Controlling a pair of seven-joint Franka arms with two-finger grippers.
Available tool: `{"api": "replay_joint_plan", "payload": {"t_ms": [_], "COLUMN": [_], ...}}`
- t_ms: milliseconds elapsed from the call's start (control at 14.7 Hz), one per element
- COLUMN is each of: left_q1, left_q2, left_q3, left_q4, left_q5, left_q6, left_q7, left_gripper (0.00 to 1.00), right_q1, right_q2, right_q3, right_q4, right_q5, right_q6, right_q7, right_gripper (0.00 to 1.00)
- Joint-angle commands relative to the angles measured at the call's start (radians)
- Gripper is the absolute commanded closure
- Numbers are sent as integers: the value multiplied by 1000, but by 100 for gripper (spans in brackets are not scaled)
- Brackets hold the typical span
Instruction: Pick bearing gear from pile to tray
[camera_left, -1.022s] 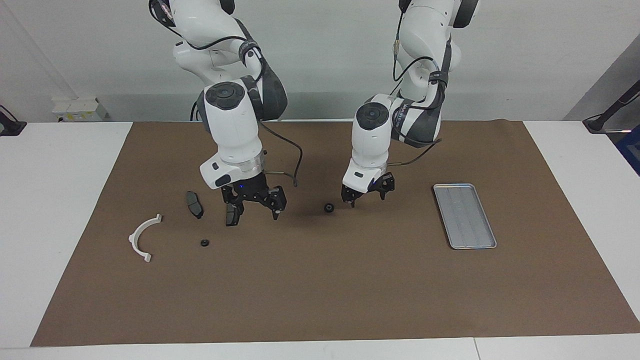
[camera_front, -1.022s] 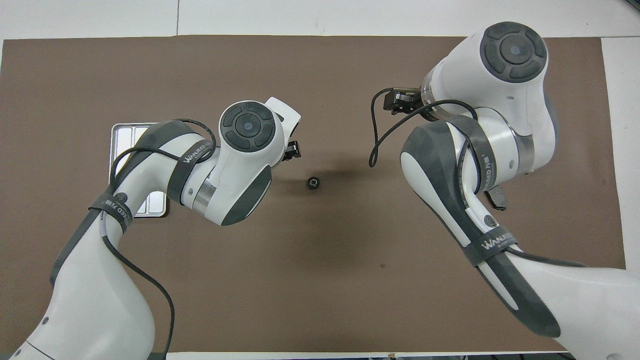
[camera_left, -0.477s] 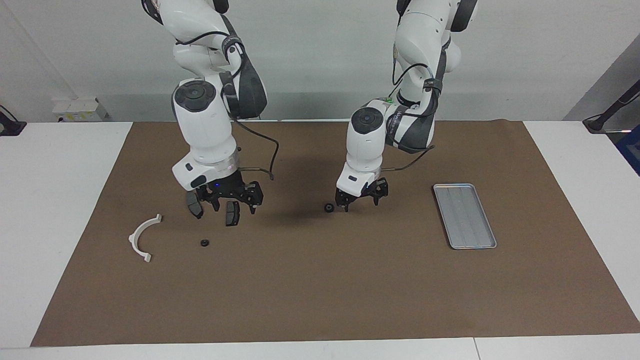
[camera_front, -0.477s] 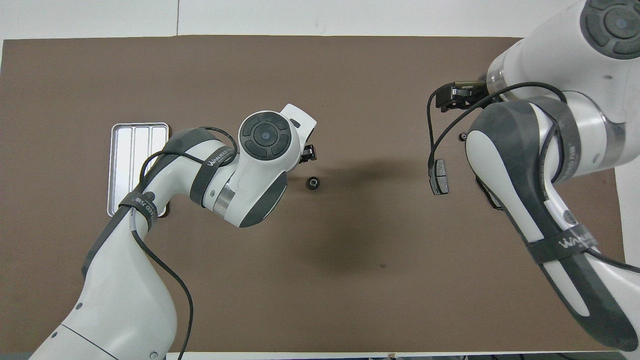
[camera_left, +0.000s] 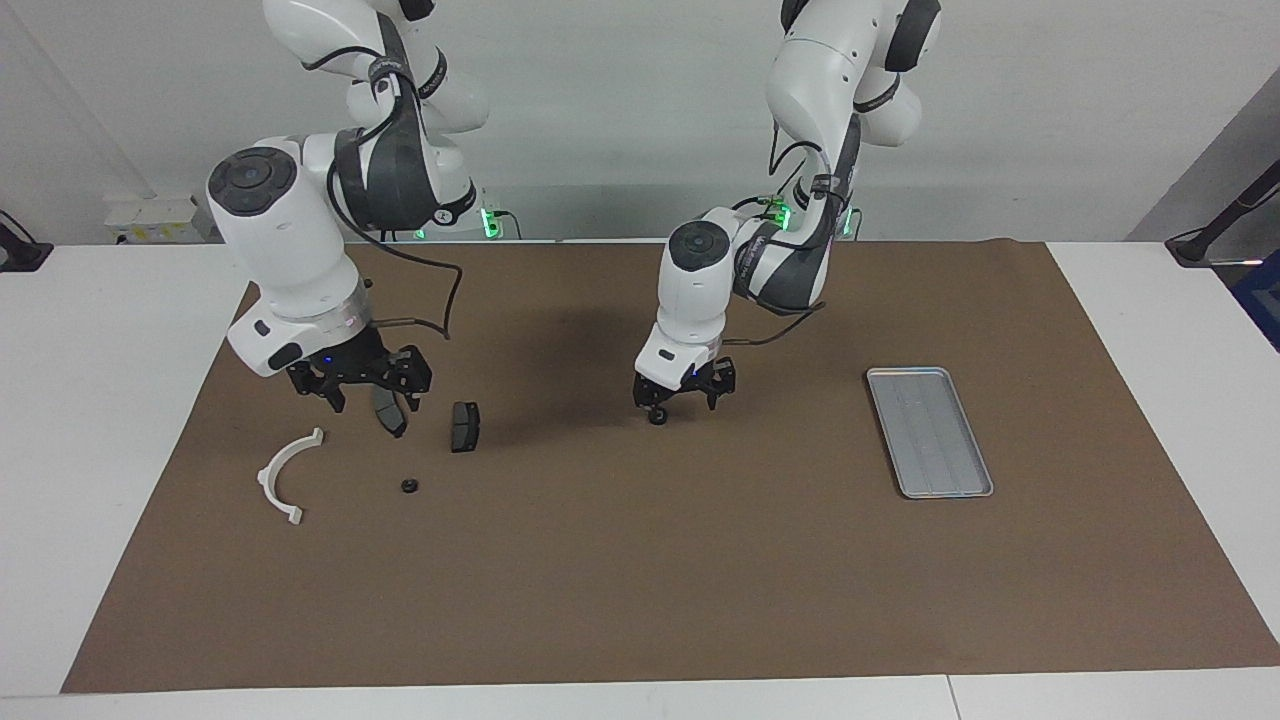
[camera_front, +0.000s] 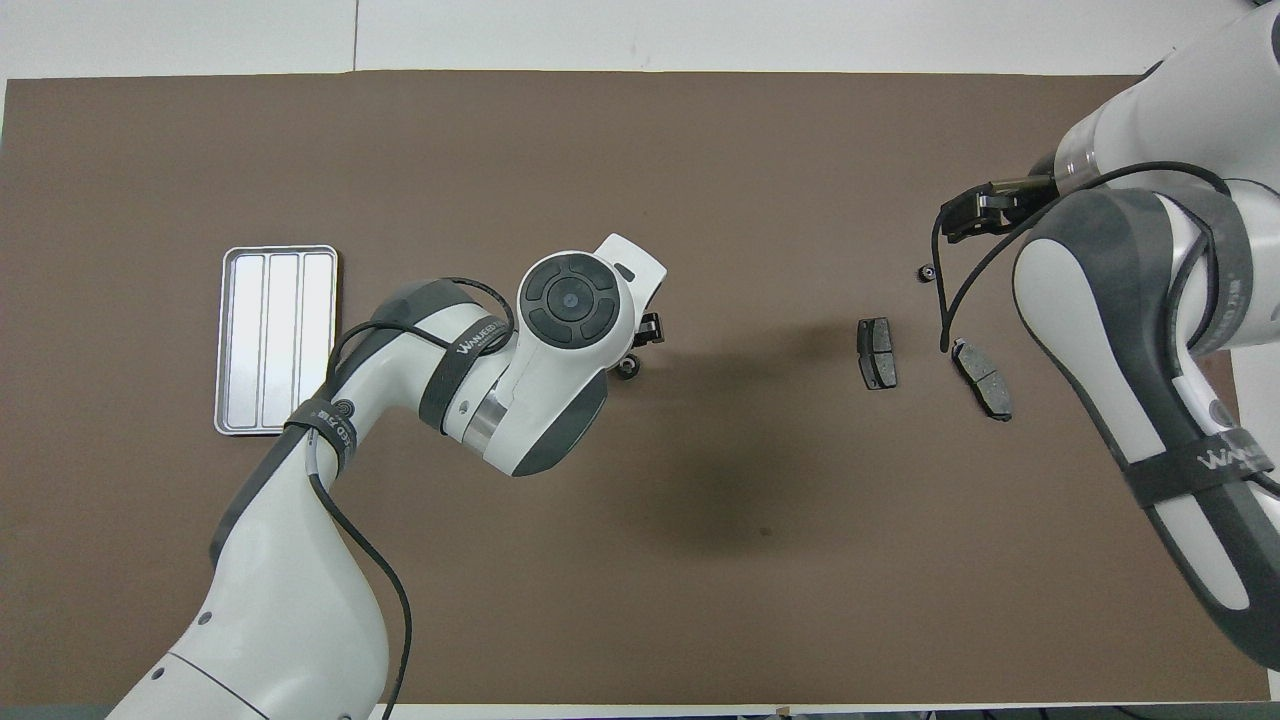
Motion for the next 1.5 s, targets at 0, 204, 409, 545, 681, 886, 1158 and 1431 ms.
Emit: {"api": "replay_joint_plan", "payload": {"t_ms": [0,204,409,545,681,886,1158,1431], "left_q1": [-28,-38,-55,-57,-58,-58,-69,-67], "left_q2": [7,10,22,22,19,22,97,99], "left_q3": [17,17,17,17,17,18,21,23], "left_q4": [-12,-12,-19,-29,-47,-53,-13,-15], "left_q5": [-20,-27,-27,-29,-27,-27,-12,-12], "left_q6": [26,31,32,32,54,72,109,98], "left_q7": [-10,-10,-10,-10,-13,-10,-13,-13], "left_gripper": [0,0,0,0,0,0,0,0], "right_q1": [-6,17,30,23,19,20,7,-1], "right_q2": [-19,7,50,78,92,92,92,92], "right_q3": [10,11,10,10,8,8,7,7], "right_q4": [-83,-128,-131,-131,-132,-157,-188,-237], "right_q5": [19,18,18,18,16,4,-16,-16], "right_q6": [99,185,222,240,250,256,257,335], "right_q7": [-6,61,136,164,163,158,111,112], "right_gripper": [0,0,0,0,0,1,3,0]}}
